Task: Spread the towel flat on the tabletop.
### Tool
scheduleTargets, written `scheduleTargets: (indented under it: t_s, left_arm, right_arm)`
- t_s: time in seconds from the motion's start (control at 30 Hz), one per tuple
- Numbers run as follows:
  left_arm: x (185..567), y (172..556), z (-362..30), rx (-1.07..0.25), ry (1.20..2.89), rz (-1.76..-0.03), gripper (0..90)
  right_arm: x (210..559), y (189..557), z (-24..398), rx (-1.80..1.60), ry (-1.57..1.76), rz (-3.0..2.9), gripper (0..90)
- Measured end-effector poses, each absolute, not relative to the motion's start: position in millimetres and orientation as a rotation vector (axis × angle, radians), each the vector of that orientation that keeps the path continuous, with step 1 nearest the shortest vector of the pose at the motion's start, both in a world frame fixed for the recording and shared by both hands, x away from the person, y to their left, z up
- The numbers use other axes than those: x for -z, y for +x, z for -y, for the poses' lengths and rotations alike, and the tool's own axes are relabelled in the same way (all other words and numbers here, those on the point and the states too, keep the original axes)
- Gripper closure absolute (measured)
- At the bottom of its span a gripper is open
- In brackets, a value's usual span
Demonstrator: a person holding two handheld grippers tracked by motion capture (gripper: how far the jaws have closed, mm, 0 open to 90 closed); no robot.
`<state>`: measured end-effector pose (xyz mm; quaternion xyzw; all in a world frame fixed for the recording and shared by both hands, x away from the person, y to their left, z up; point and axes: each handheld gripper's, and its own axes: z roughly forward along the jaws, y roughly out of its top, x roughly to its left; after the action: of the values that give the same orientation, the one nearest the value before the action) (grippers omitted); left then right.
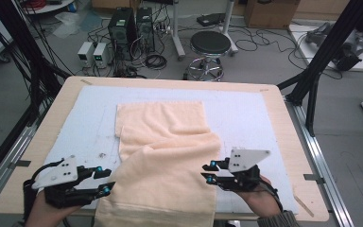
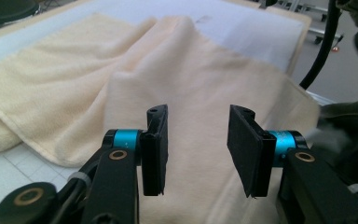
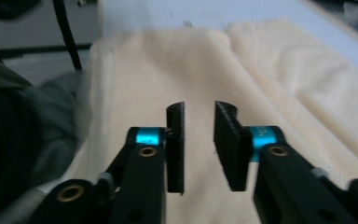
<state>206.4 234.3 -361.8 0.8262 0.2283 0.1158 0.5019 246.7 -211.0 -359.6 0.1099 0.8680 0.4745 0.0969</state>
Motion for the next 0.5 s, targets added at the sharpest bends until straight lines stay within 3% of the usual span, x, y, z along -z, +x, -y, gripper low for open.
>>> scheduleTargets:
  t_s: [0.3, 0.37, 0.5]
  left_arm:
    - [420, 261, -210, -0.215, 2.146, -0.629, 57.1]
    - [425, 262, -205, -0.192, 2.188, -0.610, 62.5]
    - [436, 255, -193, -0.205, 2.262, -0.560, 75.5]
  right_arm:
    - [437, 293, 188, -1.222, 0.418, -2.789, 58.4]
    - [441, 293, 185, -1.209, 0.423, -2.791, 62.0]
    - [441, 294, 186, -1.225, 0.437, -2.809, 81.7]
